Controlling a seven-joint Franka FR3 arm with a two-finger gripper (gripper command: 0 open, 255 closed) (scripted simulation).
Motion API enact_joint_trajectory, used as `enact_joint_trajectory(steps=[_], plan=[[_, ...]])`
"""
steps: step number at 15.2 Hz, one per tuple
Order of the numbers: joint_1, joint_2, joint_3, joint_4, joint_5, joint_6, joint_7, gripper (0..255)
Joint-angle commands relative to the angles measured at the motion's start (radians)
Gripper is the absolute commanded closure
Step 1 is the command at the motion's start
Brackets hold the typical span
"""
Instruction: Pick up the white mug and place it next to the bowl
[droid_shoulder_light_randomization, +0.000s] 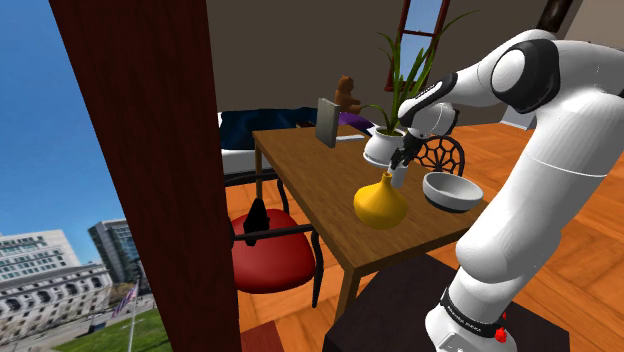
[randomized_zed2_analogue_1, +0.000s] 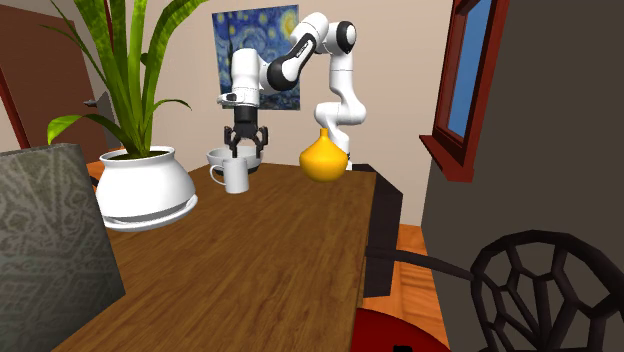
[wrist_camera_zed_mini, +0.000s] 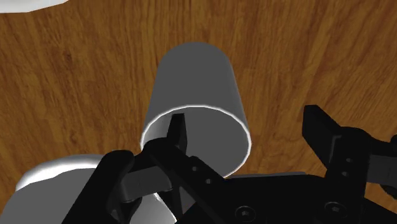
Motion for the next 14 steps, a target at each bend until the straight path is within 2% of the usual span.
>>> enact_joint_trajectory(steps=[1,3,7,14], plan=[[0.0,0.0,0.0,0.0,0.0,0.0,0.0,0],[0.0,0.0,0.0,0.0,0.0,0.0,0.0,0],[-0.01,-0.098,-0.001,0.03,-0.081,-0.112,0.056,0],[-0.011,-0.098,0.0,0.03,-0.081,-0.112,0.056,0]])
